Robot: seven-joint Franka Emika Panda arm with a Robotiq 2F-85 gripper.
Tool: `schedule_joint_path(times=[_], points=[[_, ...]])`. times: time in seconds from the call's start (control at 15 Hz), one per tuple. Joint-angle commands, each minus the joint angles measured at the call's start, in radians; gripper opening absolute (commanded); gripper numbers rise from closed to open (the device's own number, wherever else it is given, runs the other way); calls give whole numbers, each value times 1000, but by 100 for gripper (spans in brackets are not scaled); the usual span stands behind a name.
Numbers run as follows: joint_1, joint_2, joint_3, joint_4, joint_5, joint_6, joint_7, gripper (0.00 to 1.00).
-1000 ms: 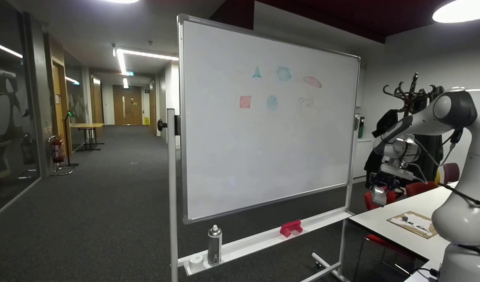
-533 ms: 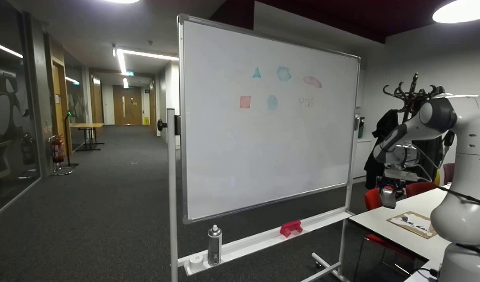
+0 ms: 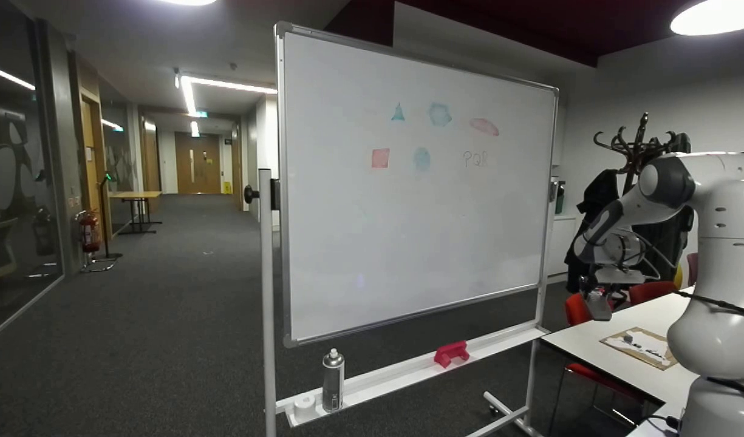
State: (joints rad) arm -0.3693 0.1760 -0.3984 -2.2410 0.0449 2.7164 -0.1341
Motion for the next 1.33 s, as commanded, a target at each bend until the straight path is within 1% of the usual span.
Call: schedule_joint_path(times=[0.0,0.07,0.13,0.27,0.53,0.67,0.8,0.93,1.07,1.2,1.27], points=[[-14,-2,13,0,-10,-2,8,58],[-14,-2,13,0,-10,-2,8,58],[-14,-2,13,0,-10,-2,8,33],[-9,8,8,2,-46,14,-1,33],[-14,25,11,1,-109,42,-61,33],[-25,31,25,-6,-114,74,-118,33],[-55,32,69,-18,-57,113,-248,33],[-99,26,142,-29,36,128,-395,33],[-175,28,245,-23,140,102,-539,33],[-220,38,298,-9,260,61,-683,33],[-234,40,306,-3,302,26,-741,33]])
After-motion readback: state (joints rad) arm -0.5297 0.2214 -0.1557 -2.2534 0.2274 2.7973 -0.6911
